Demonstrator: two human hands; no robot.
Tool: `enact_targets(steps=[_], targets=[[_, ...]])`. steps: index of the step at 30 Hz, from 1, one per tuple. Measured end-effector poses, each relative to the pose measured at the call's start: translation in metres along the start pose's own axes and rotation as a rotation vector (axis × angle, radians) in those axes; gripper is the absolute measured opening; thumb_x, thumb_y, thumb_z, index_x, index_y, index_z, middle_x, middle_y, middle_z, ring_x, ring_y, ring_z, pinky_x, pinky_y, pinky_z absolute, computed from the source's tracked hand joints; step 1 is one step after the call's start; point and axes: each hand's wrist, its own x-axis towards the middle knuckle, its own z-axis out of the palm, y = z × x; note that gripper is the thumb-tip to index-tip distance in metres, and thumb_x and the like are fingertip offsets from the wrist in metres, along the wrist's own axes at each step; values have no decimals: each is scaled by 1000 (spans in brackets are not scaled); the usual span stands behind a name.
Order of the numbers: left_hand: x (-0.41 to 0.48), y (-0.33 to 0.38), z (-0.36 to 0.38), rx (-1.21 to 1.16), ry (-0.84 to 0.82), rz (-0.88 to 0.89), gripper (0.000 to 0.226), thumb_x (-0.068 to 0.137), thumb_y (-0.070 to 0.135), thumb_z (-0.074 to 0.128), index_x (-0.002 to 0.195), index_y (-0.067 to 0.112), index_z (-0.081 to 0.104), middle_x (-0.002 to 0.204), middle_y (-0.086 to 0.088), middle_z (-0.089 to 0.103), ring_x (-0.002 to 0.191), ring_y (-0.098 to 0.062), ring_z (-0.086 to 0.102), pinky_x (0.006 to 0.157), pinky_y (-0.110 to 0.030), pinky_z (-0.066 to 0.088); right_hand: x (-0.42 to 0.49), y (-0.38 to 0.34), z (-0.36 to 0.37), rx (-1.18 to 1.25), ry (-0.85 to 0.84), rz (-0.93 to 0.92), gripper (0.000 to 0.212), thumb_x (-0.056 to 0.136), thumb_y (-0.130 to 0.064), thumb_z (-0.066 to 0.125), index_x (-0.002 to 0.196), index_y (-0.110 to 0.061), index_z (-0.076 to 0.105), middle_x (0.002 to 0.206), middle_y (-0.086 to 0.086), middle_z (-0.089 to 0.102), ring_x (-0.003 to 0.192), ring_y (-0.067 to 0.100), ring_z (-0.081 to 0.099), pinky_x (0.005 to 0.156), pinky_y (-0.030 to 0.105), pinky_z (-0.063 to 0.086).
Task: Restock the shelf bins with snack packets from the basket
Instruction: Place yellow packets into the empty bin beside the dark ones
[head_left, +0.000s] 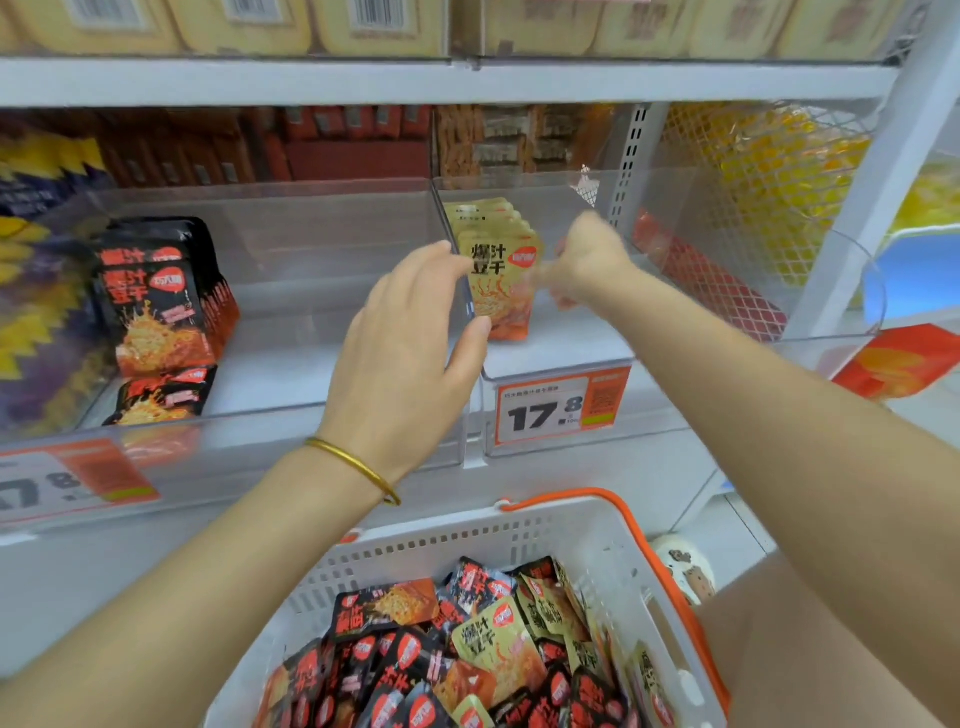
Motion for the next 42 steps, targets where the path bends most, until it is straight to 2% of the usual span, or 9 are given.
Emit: enact_targets(steps=[4, 9, 12, 14, 19, 24, 31, 36, 42], targets=[[-53, 9, -7, -65, 71, 161, 27, 89, 15, 47, 113, 6, 58, 114, -6, 58, 104, -22, 51, 89, -29, 38, -94, 7, -40, 160, -27, -236, 25, 81, -12, 73, 69, -13, 51, 58, 5, 59, 51, 15, 63, 41, 24, 45], [-111, -15, 24, -36, -338, 109, 25, 86, 22, 41, 97, 16, 63, 100, 2, 62, 95, -22, 57, 81, -38, 44, -144, 51, 29, -116, -745, -110, 7, 87, -12, 65, 84, -7, 61, 65, 4, 64, 54, 13, 64, 45, 22, 50], [-124, -27, 43, 8, -533, 3, 32, 82, 27, 34, 89, 18, 64, 95, 3, 63, 89, -23, 58, 75, -40, 51, -139, 92, 122, -439, -949, -113, 27, 90, -19, 62, 111, -3, 58, 92, 10, 67, 79, 24, 65, 65, 31, 54], [-130, -32, 49, 47, -612, -29, 44, 80, 33, 25, 91, 17, 65, 97, 1, 64, 92, -25, 58, 77, -41, 51, -141, 121, 169, -617, -953, -224, 41, 90, -20, 62, 127, -6, 49, 120, 10, 60, 105, 28, 59, 85, 36, 50], [-137, -46, 57, 127, -704, -73, 50, 82, 34, 21, 104, 17, 62, 108, 1, 59, 105, -20, 53, 90, -37, 44, -151, 169, 220, -752, -878, -230, 31, 92, -8, 54, 123, -8, 47, 123, 13, 54, 111, 32, 55, 85, 42, 48], [-137, -51, 61, 81, -740, -169, 25, 95, 23, 44, 115, 19, 58, 116, 1, 55, 109, -17, 50, 93, -35, 42, -134, 154, 201, -771, -914, -308, 16, 94, -14, 56, 78, -9, 54, 81, 5, 57, 87, 27, 54, 72, 30, 41], [-132, -38, 62, -107, -817, -301, 43, 90, 36, 60, 129, 23, 47, 126, 4, 57, 106, -12, 56, 88, -25, 43, -128, 88, 113, -494, -780, -381, 19, 92, -18, 58, 102, -3, 63, 98, 12, 63, 89, 27, 59, 69, 31, 41], [-110, -23, 41, -277, -589, -346, 17, 84, 23, 68, 81, 28, 51, 74, 3, 59, 72, -21, 56, 67, -33, 43, -143, 77, 62, 145, -710, -121, 5, 88, -11, 65, 85, -10, 61, 81, 5, 62, 71, 16, 62, 68, 31, 56], [-49, 5, -3, -595, -266, -312, 14, 82, 9, 68, 83, 19, 58, 81, -5, 70, 75, -19, 66, 70, -33, 53, -142, 56, 2, 455, -642, -105, 14, 79, -4, 69, 91, -11, 67, 80, 2, 71, 69, 15, 64, 58, 22, 52]])
